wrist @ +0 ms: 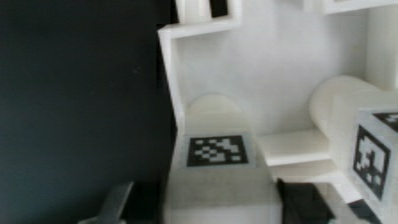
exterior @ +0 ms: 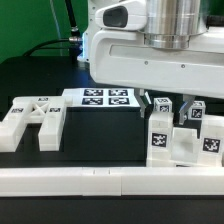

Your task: Assemble chair

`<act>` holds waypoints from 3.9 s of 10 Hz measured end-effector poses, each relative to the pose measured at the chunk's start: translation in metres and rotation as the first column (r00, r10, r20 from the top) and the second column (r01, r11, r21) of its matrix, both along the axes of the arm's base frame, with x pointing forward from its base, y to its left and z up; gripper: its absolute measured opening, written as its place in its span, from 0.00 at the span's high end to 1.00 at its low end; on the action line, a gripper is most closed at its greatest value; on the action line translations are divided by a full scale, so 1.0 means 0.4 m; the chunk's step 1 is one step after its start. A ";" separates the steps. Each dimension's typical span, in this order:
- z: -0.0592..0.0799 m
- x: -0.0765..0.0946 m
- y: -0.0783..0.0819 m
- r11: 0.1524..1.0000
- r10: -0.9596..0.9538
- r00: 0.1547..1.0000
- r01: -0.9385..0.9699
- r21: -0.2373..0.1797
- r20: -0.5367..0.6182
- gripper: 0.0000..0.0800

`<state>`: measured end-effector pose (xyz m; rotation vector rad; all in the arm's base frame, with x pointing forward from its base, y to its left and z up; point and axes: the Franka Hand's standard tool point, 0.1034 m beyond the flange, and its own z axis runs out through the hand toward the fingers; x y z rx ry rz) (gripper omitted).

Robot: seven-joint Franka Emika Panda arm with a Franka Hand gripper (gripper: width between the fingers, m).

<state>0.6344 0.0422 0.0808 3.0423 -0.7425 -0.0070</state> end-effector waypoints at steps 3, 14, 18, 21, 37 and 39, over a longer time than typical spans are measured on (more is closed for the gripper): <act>-0.003 -0.003 -0.003 1.000 -0.020 1.000 0.020 -0.001 -0.006 0.37; 0.023 -0.051 -0.002 0.995 0.103 0.994 -0.103 -0.001 0.042 0.19; -0.052 -0.080 -0.002 0.993 0.119 0.992 -0.119 -0.019 0.048 0.19; -0.105 -0.083 -0.008 0.992 0.123 0.992 -0.122 -0.031 0.039 0.19; -0.132 -0.098 -0.011 0.988 0.148 0.989 -0.147 -0.038 0.019 0.59; -0.050 -0.106 -0.022 0.987 0.158 0.987 -0.158 -0.013 0.005 0.59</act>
Offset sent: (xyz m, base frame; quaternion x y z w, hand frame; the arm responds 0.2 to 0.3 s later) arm 0.0000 0.0000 0.0000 0.0000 0.0000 0.0000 1.0000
